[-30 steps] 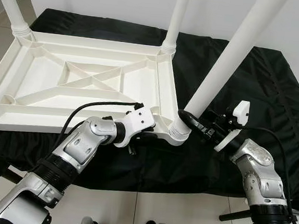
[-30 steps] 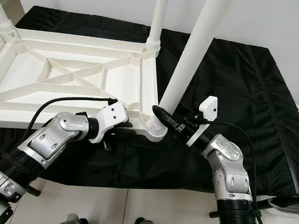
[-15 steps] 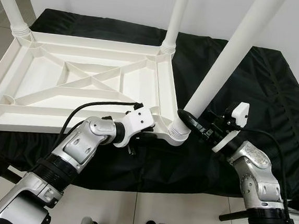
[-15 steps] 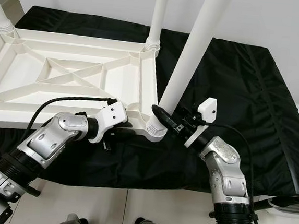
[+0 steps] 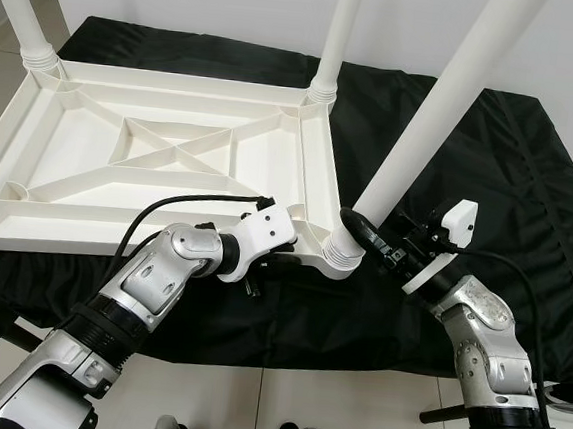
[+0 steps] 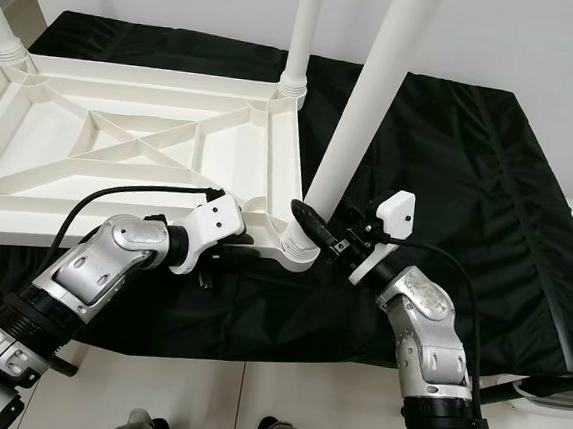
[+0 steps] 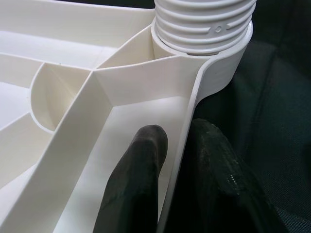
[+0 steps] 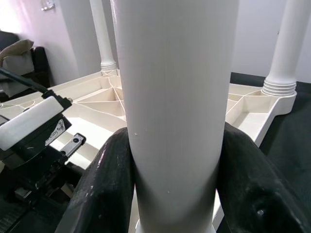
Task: Building children table
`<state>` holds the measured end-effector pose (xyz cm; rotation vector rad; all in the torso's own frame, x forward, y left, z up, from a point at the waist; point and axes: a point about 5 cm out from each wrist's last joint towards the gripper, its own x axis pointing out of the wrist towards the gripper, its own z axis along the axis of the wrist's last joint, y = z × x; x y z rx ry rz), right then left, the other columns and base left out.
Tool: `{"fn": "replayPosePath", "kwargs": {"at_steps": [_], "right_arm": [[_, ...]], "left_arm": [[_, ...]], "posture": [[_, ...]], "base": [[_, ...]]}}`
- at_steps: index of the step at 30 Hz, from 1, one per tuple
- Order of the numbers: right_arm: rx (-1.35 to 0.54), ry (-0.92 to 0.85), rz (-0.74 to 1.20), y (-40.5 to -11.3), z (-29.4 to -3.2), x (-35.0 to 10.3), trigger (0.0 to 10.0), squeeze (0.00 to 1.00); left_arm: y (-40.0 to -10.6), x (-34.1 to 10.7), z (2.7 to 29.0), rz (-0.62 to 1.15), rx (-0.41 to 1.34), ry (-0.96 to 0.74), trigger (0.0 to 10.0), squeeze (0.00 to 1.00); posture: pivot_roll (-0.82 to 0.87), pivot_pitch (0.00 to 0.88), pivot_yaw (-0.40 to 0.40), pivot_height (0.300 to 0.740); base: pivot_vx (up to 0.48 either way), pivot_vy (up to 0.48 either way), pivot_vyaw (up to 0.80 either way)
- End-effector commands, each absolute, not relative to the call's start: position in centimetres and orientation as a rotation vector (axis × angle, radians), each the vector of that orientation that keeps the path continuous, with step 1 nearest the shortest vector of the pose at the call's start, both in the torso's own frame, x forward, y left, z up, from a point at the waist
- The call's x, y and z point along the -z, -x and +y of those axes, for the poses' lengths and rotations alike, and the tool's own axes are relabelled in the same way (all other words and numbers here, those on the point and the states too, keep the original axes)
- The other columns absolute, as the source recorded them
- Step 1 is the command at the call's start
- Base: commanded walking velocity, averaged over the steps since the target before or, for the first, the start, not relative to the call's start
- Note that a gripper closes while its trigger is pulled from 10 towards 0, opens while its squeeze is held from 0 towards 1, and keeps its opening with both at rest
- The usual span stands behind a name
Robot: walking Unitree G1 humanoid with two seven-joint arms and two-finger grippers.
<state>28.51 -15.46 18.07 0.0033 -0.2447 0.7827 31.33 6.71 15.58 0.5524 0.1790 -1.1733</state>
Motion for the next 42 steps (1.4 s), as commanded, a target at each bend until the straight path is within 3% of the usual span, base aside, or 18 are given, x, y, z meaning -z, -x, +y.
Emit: {"fn": "replayPosePath", "kwargs": {"at_steps": [1,22,42], "right_arm": [[-0.799,-0.037,-0.085,-28.1,-14.7,-14.9,10.0,0.00],[-0.665,-0.053,-0.144,-27.2,-13.9,-15.5,10.0,0.00],[-0.667,-0.024,-0.147,-26.5,-12.8,-15.5,10.0,0.00]], "left_arm": [[-30.7,-15.1,6.1,0.202,1.247,-0.564,10.0,0.00],[-30.9,-15.2,6.1,0.198,1.246,-0.568,10.0,0.00],[-31.2,-15.5,6.2,0.189,1.233,-0.571,10.0,0.00]], "posture": [[-0.07,0.155,-0.041,0.740],[-0.07,0.162,-0.039,0.740],[-0.07,0.162,-0.040,0.740]], "base": [[0.000,0.000,0.00],[0.000,0.000,0.00],[0.000,0.000,0.00]]}}
